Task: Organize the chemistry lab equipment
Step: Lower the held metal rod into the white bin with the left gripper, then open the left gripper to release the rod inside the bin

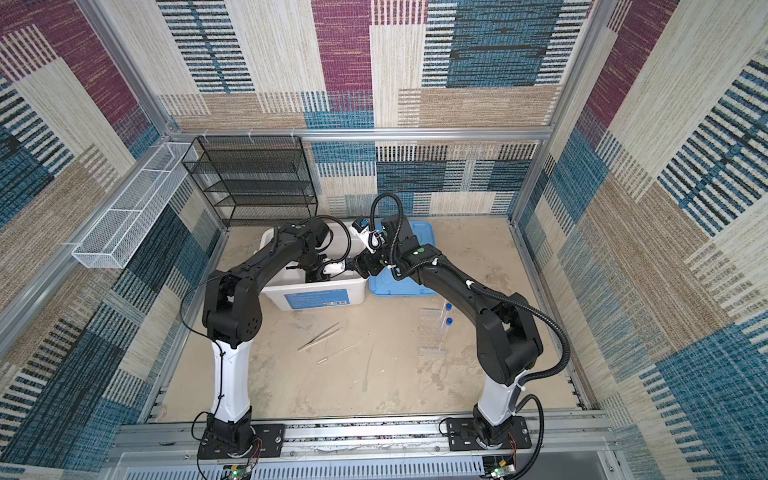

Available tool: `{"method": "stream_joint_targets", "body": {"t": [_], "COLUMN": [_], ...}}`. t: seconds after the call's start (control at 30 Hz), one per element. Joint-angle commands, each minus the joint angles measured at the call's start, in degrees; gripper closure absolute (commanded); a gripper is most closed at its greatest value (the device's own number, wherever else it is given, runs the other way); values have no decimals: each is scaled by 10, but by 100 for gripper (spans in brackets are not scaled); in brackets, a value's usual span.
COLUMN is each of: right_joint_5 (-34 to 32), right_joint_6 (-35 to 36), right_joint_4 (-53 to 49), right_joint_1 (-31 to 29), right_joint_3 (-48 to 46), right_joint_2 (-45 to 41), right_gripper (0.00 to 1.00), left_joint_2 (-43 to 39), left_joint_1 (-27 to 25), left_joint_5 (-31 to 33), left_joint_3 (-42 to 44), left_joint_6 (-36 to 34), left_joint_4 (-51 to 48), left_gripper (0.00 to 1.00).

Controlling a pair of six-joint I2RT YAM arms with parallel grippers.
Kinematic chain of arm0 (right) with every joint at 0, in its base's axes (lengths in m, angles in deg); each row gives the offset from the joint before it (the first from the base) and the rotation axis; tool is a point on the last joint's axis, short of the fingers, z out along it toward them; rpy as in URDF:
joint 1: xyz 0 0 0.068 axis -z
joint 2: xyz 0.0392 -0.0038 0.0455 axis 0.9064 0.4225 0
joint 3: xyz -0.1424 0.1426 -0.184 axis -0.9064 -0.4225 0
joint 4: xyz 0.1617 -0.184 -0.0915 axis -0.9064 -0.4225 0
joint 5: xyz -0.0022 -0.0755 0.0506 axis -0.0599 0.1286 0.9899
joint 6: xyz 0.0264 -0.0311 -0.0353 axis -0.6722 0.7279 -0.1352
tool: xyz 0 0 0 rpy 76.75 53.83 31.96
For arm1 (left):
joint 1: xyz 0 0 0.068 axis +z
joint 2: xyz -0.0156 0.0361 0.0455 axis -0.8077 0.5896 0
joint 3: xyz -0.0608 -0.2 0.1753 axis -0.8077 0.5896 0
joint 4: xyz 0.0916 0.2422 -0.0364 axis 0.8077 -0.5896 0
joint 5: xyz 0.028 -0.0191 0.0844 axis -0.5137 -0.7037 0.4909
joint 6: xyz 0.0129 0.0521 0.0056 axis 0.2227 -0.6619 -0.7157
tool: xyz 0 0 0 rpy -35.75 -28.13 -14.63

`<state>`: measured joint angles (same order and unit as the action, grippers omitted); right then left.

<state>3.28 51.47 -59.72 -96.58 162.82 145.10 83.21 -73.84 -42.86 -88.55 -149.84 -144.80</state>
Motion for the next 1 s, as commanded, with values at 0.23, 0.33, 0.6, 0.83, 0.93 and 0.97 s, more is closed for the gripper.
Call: {"method": "stream_joint_targets", "body": {"t": [0.23,0.33,0.6,0.83,0.93,0.97], "right_joint_5": [-7,-11,-22,-23,-23,-23], "right_joint_6": [7,9,24,25,24,24], "right_joint_4": [17,11,2,-3,1,2], "right_joint_1": [-2,-2,-7,-9,-9,-9], "right_joint_3": [4,6,11,18,14,13], "right_joint_2": [2,8,15,23,20,19], "right_gripper": [14,14,14,14,14,14], "left_joint_2": [23,28,38,43,47,47], "left_joint_1": [-2,-2,-2,-2,-3,-3], "left_joint_5": [-22,-23,-25,-24,-21,-21], "left_joint_3": [8,10,26,32,30,31], "left_joint_6": [2,4,9,9,9,9], "left_joint_4": [13,21,39,48,48,48], "left_gripper": [100,100,100,99,99,99]}}
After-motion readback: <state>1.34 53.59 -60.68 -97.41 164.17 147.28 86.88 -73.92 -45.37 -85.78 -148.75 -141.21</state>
